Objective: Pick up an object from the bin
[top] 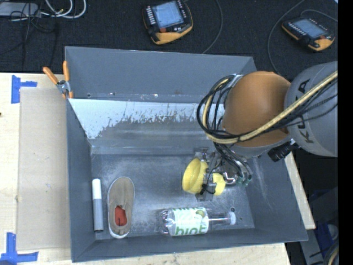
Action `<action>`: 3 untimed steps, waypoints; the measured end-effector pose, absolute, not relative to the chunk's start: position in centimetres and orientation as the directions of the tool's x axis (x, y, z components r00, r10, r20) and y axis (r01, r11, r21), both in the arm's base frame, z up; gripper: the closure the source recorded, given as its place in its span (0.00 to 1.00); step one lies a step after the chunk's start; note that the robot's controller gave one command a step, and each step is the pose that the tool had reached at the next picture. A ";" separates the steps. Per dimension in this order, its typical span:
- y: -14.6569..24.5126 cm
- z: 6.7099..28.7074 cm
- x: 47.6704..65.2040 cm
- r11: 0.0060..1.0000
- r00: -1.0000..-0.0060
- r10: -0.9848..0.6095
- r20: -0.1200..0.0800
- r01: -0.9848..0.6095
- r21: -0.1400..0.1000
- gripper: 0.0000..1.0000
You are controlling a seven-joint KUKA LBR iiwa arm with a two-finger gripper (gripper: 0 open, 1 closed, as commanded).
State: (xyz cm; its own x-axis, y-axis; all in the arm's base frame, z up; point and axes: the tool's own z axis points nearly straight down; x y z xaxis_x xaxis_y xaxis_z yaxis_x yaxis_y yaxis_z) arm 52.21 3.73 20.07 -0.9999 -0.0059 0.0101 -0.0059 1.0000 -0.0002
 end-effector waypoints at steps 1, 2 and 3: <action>5.8 15.3 58.6 0.996 -0.996 0.089 0.012 0.089 -0.001 0.00; 5.7 15.5 58.6 0.996 -0.996 0.090 0.011 0.090 -0.001 1.00; 4.2 27.1 57.3 0.991 -0.991 0.137 0.002 0.137 0.000 1.00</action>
Offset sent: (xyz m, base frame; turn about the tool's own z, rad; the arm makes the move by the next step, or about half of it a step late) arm 0.0635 0.0194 -0.0448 0.0964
